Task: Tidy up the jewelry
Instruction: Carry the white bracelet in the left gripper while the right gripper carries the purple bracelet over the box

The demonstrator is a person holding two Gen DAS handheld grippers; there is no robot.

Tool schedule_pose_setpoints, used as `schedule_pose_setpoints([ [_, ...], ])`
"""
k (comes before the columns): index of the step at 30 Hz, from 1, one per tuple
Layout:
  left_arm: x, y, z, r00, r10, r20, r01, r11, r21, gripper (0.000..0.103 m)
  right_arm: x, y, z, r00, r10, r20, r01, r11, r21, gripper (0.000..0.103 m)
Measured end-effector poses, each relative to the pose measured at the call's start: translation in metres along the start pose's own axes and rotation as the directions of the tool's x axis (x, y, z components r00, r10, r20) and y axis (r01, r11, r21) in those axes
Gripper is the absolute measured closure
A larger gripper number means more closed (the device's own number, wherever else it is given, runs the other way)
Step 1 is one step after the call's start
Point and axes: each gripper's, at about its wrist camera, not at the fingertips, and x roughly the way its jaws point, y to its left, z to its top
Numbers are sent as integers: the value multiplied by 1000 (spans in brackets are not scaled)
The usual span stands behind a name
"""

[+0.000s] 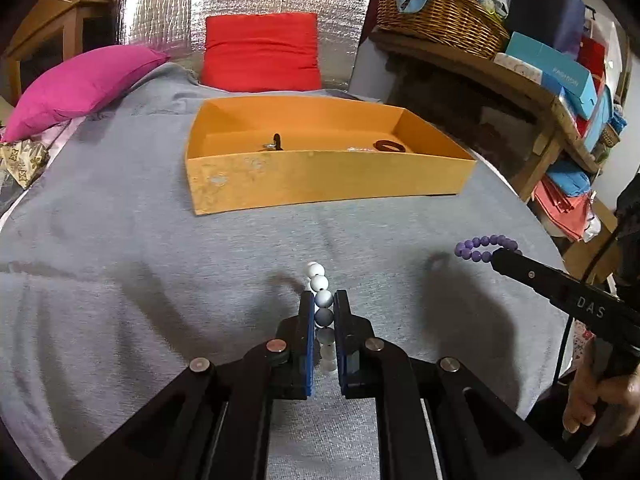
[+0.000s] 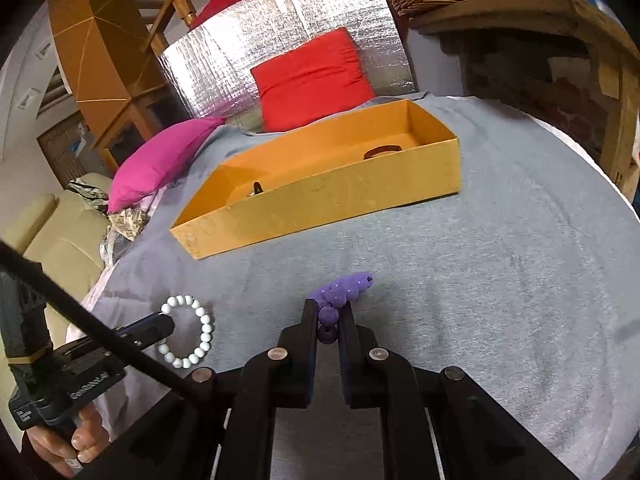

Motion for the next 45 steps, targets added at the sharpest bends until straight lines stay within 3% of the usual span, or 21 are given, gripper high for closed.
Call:
schedule_pose_setpoints([
  [11, -4, 4, 5, 998, 64, 25, -64, 998, -2, 93, -2, 8, 5, 1000, 19, 6, -19, 1000, -6, 93],
  [18, -16, 6, 26, 991, 122, 55, -123, 992, 7, 93, -7, 27, 27, 997, 55, 45, -53, 997, -49, 93],
  [22, -33, 5, 57, 982, 144, 122, -148, 989, 23, 93, -13, 39, 47, 992, 87, 96, -79, 994, -79, 93],
  [30, -64, 8, 123, 953, 122, 277, -126, 992, -5, 93, -28, 40, 101, 975, 106, 195, -97, 994, -56, 93],
  [41, -39, 14, 181, 945, 88, 314, -90, 996, -6, 93, 0, 58, 186, 972, 124, 198, -117, 992, -46, 93],
  [45, -21, 21, 192, 954, 69, 291, -76, 997, 10, 93, 17, 65, 201, 972, 149, 183, -143, 989, -46, 93],
])
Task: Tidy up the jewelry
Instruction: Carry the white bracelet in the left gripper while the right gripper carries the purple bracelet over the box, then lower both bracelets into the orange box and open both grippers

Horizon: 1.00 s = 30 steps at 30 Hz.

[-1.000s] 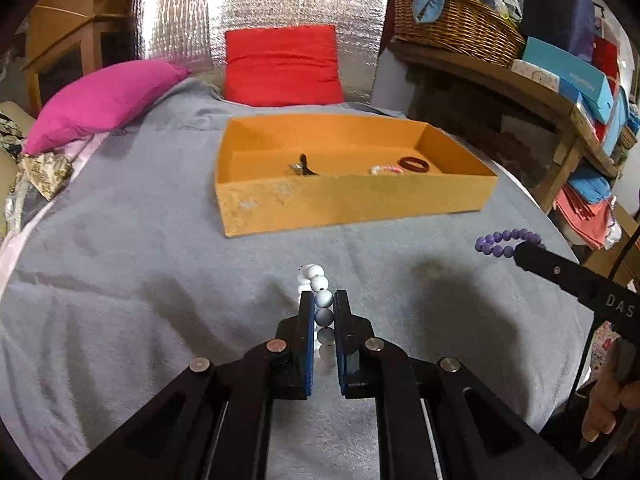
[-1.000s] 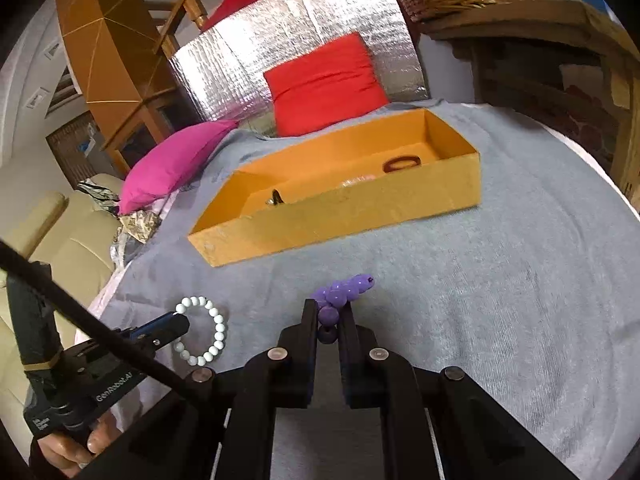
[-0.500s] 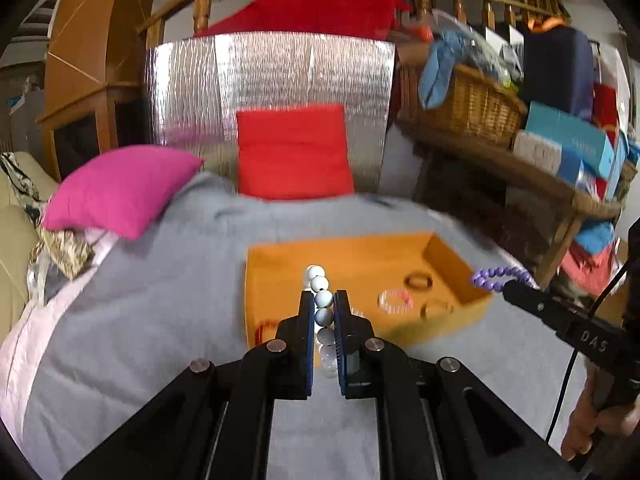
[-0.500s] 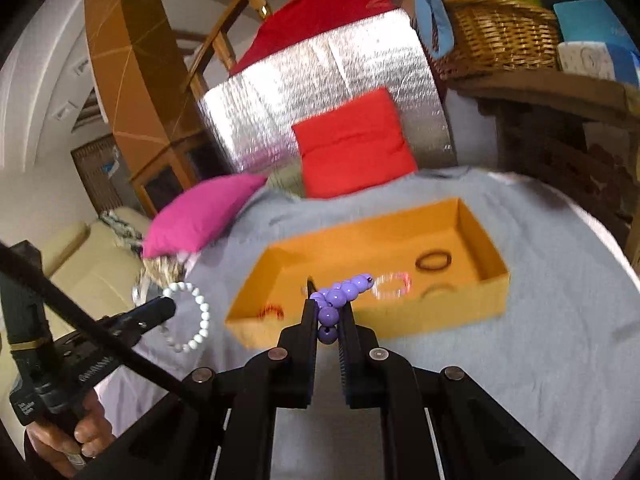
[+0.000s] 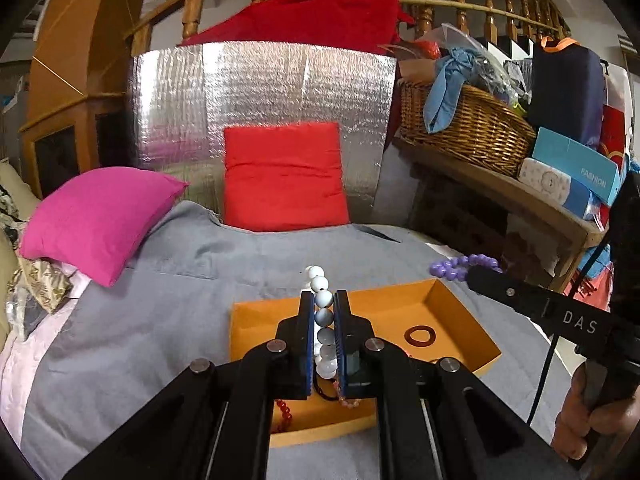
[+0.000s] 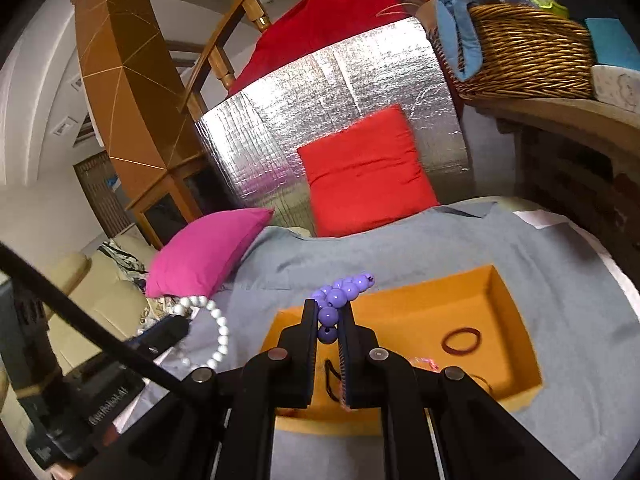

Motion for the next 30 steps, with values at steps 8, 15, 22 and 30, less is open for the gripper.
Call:
schedule_pose_setpoints([
  [8, 48, 25, 6, 998, -28, -51, 26, 998, -52, 93, 69, -8, 0, 993, 21, -114, -16, 999, 45, 92],
  [15, 104, 44, -9, 987, -73, -145, 55, 990, -128, 93, 132, -26, -12, 976, 22, -219, -4, 996, 85, 92],
  [22, 154, 44, -35, 951, -75, -299, 34, 990, -140, 93, 177, -46, -27, 953, 6, -304, 39, 989, 143, 92],
  [30, 173, 40, -50, 931, -49, -362, 0, 991, -133, 93, 205, -62, -41, 935, 4, -353, 70, 978, 195, 92],
])
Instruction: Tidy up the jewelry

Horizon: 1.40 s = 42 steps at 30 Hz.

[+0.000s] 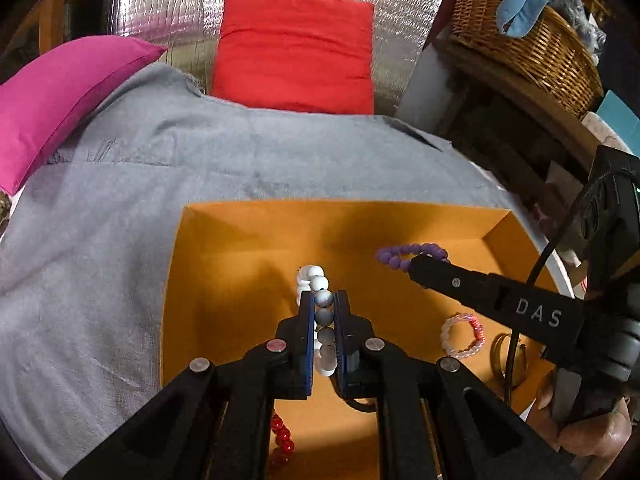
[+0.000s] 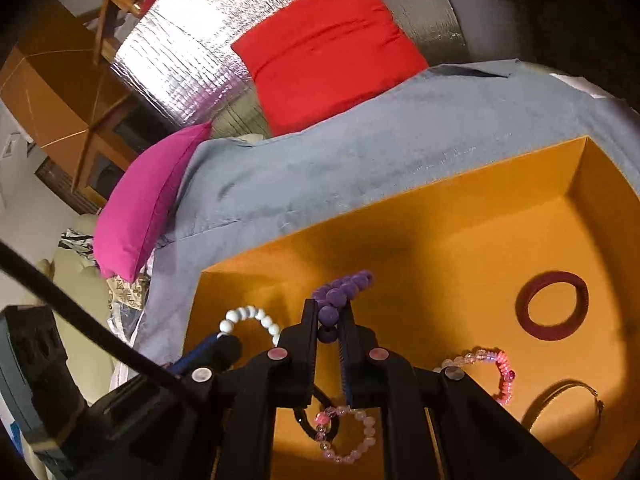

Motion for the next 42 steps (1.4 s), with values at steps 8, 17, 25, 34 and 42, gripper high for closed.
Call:
schedule_pose_setpoints([
  [8, 14, 1, -2, 997, 65, -48, -65, 998, 7, 93, 17, -17, 2, 1000, 4, -27, -2, 998, 70, 89],
  [17, -45, -1, 8, 976, 217, 29, -218, 975, 35, 45, -24, -10, 4, 997, -77, 15, 75, 995, 66, 44],
  [25, -176, -30, -39, 900, 361, 246, -387, 919, 68, 15, -159, 45, -27, 947, -167, 273, 217, 962, -165, 38],
  [34, -275, -14, -107, 859, 373, 350, -366, 926, -90, 1, -275, 64, -135, 876, -160, 454, 297, 922, -247, 19],
  [42, -255, -17, -105, 847, 417, 329, -425, 904, -52, 1, -262, 68, -147, 870, -222, 440, 363, 893, -267, 19],
])
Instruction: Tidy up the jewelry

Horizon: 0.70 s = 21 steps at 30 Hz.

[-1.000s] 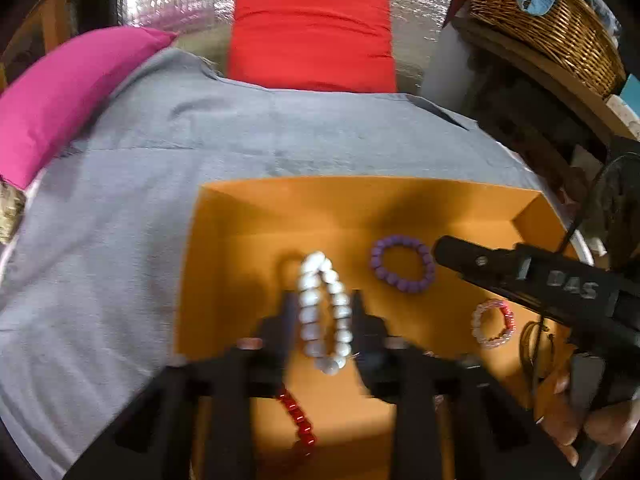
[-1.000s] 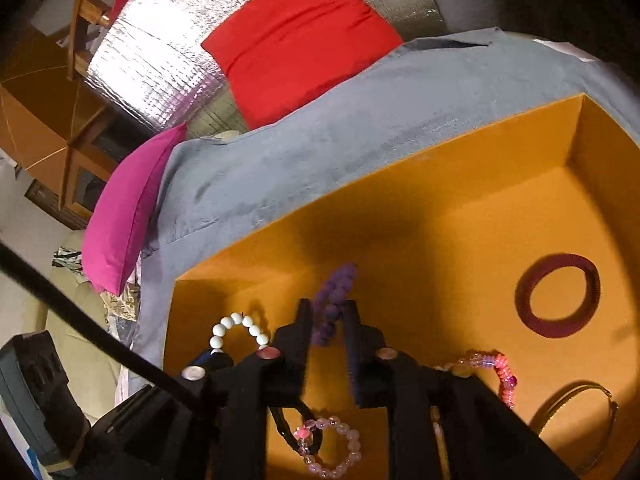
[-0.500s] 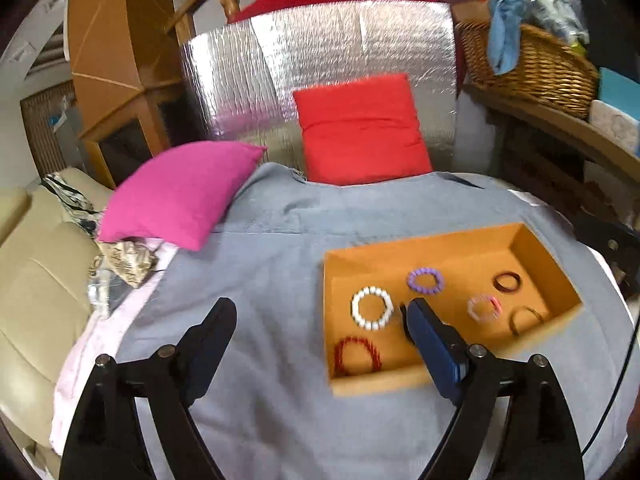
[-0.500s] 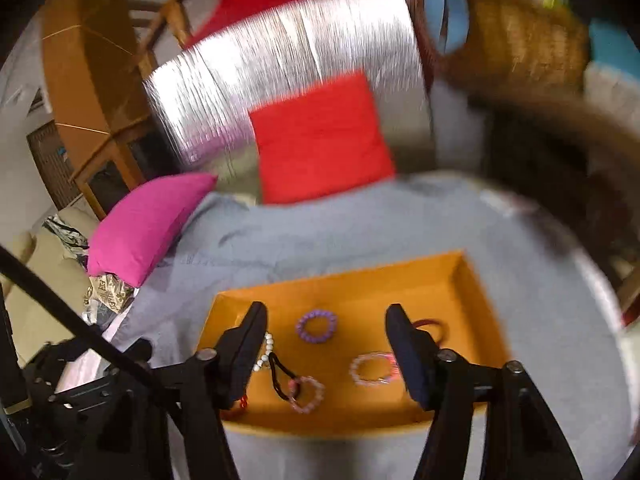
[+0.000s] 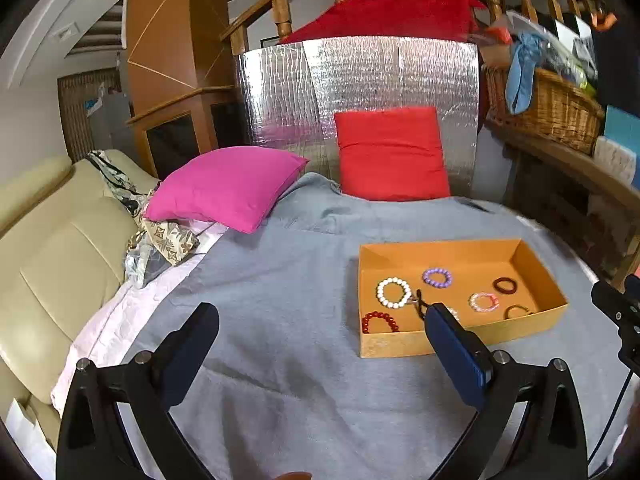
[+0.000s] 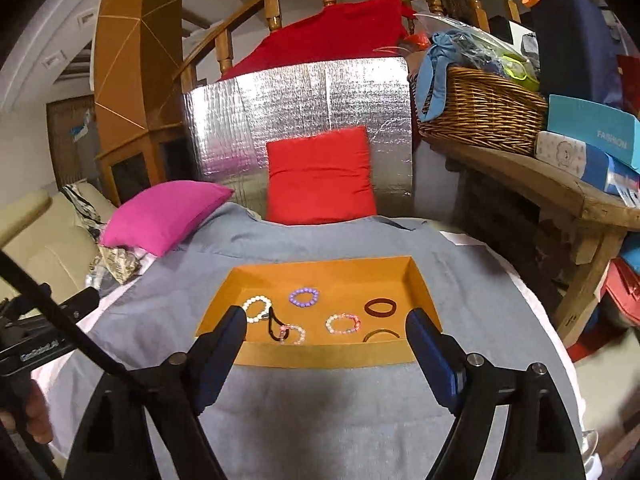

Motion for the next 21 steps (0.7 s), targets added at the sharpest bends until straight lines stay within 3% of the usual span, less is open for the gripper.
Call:
schedule_pose_setpoints([
  [3, 11, -6, -1, 1000, 19, -7, -19, 1000, -5, 1, 15, -3, -6, 1000, 2, -25, -1, 1000, 17, 19],
  [11, 35, -22, -10, 998, -18, -52, 19, 1000, 2, 1, 34, -3, -22, 999, 2, -35, -1, 1000, 18, 19],
  [21, 34, -38, -12, 997, -63, -40, 64, 997, 34, 1, 41, -19, -22, 999, -42, -27, 44, 996, 73, 19],
])
